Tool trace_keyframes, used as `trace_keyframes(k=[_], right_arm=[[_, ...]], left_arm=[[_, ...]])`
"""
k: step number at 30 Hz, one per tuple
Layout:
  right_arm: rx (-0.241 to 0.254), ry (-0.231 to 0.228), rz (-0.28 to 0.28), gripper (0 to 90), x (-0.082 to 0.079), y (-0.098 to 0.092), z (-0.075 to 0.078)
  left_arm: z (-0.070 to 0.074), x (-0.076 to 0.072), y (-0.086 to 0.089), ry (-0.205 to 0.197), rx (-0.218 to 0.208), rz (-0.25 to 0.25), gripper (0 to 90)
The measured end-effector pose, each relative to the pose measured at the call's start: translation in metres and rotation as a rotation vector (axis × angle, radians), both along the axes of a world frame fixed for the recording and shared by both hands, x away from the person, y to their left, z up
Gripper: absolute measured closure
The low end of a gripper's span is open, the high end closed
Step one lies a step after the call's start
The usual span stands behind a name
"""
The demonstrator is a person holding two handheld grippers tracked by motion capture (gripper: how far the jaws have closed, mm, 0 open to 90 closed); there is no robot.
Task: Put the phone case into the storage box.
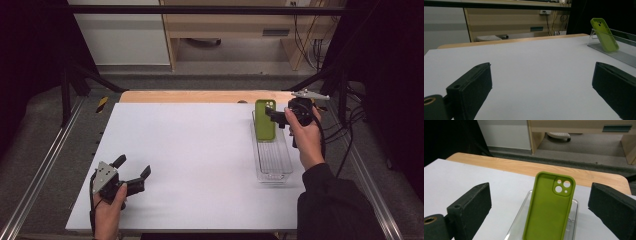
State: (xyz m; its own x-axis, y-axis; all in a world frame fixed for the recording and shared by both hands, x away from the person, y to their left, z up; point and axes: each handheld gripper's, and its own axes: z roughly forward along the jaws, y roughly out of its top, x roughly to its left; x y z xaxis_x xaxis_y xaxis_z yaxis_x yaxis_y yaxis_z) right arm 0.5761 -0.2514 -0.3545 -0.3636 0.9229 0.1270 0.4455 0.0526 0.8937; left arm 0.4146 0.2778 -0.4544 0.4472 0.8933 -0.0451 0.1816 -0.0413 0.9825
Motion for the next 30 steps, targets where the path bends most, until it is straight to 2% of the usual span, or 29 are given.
trace_keyframes(k=[7,12,19,21,25,30], right_arm=[[0.034,-0.043,0.014,5.3,-0.007,-0.001,0.006],[0.024,-0.063,0.031,5.6,-0.013,0.000,0.007],[0.039,-0.095,0.039,5.5,-0.024,0.001,0.014],[0.035,-0.103,0.050,5.5,-0.027,0.002,0.015],[0.042,-0.124,0.067,5.5,-0.033,0.005,0.014],[0.033,-0.126,0.074,4.9,-0.037,0.006,0.012]], left_arm=[[-0.001,0.003,0.005,-0.003,0.000,0.013,1.8],[-0.001,0.002,0.004,-0.008,0.008,0.009,1.7],[-0.001,0.002,0.003,-0.005,0.010,-0.010,1.7],[-0.001,0.002,0.003,-0.007,0.023,-0.015,1.7],[-0.002,0.001,0.003,-0.002,0.030,-0.007,1.7],[-0.001,0.001,0.004,-0.008,0.023,-0.006,1.7]])
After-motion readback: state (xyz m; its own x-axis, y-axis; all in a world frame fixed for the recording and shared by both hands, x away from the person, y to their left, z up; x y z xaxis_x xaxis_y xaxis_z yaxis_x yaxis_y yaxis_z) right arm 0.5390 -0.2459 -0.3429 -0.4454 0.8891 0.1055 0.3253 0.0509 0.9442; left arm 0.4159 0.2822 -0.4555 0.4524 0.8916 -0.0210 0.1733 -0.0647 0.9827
